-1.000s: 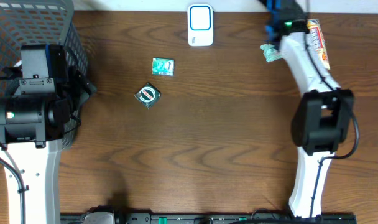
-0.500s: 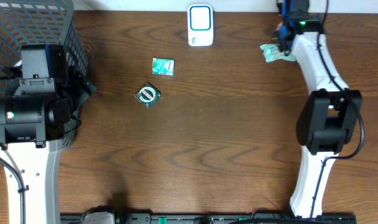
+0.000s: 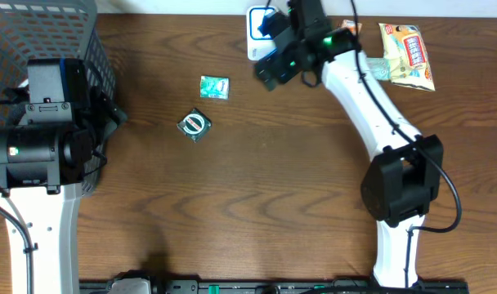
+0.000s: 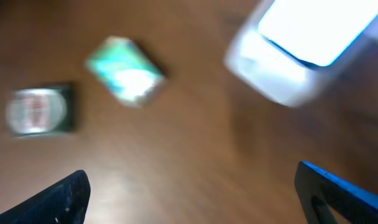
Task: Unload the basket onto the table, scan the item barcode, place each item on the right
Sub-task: 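Release the orange pack and move the right gripper left to the teal pack, then lower the right gripper onto the teal tissue pack and grasp it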
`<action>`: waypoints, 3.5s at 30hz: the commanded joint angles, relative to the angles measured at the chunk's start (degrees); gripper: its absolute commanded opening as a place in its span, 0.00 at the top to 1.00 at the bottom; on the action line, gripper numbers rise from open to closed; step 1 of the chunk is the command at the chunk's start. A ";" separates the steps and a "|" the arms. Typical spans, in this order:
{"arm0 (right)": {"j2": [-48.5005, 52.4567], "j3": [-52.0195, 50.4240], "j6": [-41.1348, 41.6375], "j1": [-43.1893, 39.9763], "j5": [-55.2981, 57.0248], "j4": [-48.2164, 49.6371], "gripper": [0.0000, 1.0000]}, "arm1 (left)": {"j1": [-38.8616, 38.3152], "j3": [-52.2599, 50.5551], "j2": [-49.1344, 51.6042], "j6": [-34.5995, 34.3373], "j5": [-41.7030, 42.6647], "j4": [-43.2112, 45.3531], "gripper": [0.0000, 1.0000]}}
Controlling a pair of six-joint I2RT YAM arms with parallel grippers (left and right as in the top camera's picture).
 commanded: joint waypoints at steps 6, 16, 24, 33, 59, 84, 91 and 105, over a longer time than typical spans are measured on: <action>4.02 -0.04 27.06 8.39 3.74 11.78 0.01 | 0.42 0.33 0.00 -0.26 -0.55 -0.15 0.03; 15.56 -0.04 38.12 11.47 9.03 21.97 0.48 | 0.42 0.33 0.00 -0.26 -0.55 -0.15 0.03; 17.40 0.02 33.99 10.56 13.11 16.17 0.81 | 0.42 0.33 0.00 -0.26 -0.55 -0.15 0.02; 10.99 0.02 32.33 10.91 15.30 -1.38 0.99 | 0.42 0.33 0.00 -0.26 -0.55 -0.15 0.02; 20.11 0.02 30.47 11.47 14.49 36.33 0.90 | 0.42 0.33 0.00 -0.26 -0.55 -0.15 0.02; 2.25 0.02 22.82 12.59 12.68 -26.73 0.97 | 0.42 0.33 0.00 -0.26 -0.55 -0.15 0.02; -0.52 0.02 19.43 11.61 16.65 -20.04 0.20 | 0.42 0.33 0.00 -0.26 -0.55 -0.15 0.03; 5.92 -0.02 16.02 5.81 6.54 -17.38 0.01 | 0.42 0.33 0.00 -0.26 -0.57 -0.15 0.02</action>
